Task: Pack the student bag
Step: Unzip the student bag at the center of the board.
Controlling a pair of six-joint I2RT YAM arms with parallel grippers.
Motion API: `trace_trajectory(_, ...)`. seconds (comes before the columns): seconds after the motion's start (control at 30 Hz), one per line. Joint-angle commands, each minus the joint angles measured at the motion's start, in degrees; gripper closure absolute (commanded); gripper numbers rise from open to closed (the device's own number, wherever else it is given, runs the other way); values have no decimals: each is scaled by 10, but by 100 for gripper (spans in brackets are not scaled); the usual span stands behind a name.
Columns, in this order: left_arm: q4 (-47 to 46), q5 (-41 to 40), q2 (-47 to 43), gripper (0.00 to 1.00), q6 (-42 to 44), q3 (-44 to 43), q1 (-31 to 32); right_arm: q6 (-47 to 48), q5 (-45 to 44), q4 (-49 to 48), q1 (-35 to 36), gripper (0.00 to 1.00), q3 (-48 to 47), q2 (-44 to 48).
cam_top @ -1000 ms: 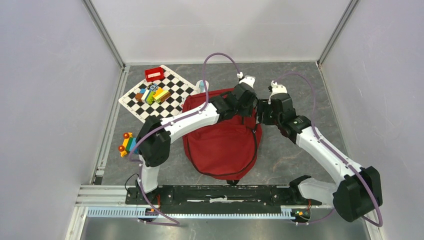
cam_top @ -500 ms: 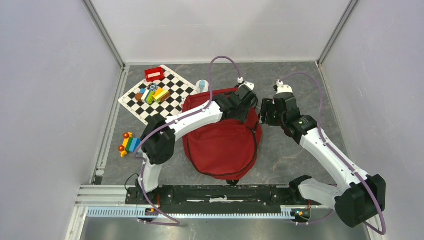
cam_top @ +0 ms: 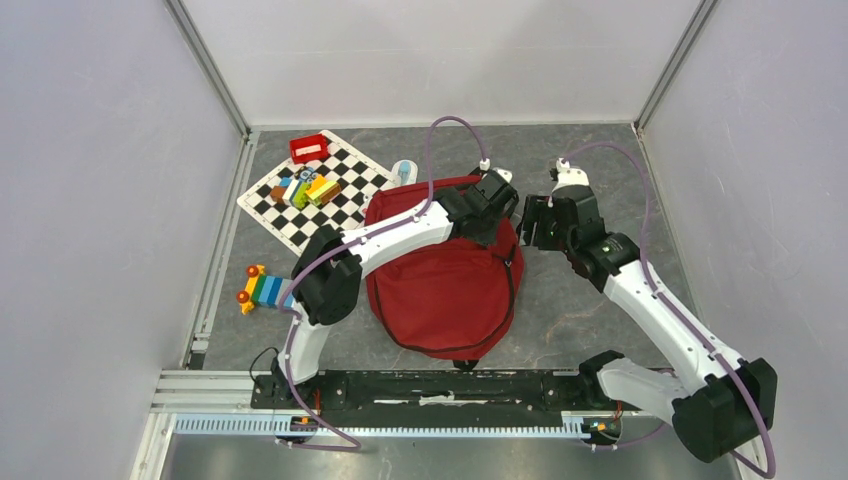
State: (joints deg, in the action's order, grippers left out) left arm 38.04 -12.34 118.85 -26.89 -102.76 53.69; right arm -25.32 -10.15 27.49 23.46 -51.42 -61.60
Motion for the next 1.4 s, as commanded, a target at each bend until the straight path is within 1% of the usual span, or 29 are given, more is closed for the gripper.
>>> trace_trajectory(0.0, -11, -3, -5, 94, -21, -8, -2, 17, 10, -23, -3, 27, 6, 1)
trace_trajectory(0.03, -20, -5, -14, 98, -24, 1, -1, 19, 14, -23, -4, 27, 7, -4)
trace_trajectory(0.13, -60, -19, -58, 98, -26, 47, -1, 32, 34, -40, -4, 22, 14, -17)
trace_trajectory(0.23, -99, -41, -102, 98, -28, 95, -2, 58, 91, -72, -4, 18, 22, -41)
trace_trajectory(0.33, -109, -46, -124, 98, -28, 115, -2, 63, 132, -91, -4, 18, 26, -72)
trace_trajectory(0.43, -105, -47, -136, 98, -31, 122, -2, 53, 143, -114, -4, 20, 25, -92)
trace_trajectory(0.6, -106, -48, -151, 98, -38, 141, -2, 32, 177, -140, -5, 24, -15, -156)
trace_trajectory(0.8, -108, -41, -151, 98, -40, 145, -3, 16, 220, -147, -7, 26, -59, -223)
trace_trajectory(0.87, -108, -41, -153, 98, -41, 146, -3, 11, 235, -150, -7, 30, -70, -235)
trace_trajectory(1.07, -113, -32, -154, 98, -39, 150, -3, -1, 256, -153, -7, 38, -62, -251)
trace_trajectory(1.13, -114, -36, -158, 98, -39, 153, -3, -2, 261, -153, -7, 44, -59, -254)
trace_trajectory(1.2, -115, -42, -163, 98, -40, 158, -3, -2, 262, -153, -8, 48, -57, -254)
trace_trajectory(1.23, -120, -43, -167, 98, -41, 162, -3, -1, 266, -153, -8, 51, -56, -256)
trace_trajectory(1.3, -133, -38, -174, 98, -40, 174, -3, 4, 282, -153, -8, 64, -59, -261)
trace_trajectory(1.37, -140, -39, -180, 98, -41, 181, -3, 8, 294, -154, -8, 73, -63, -267)
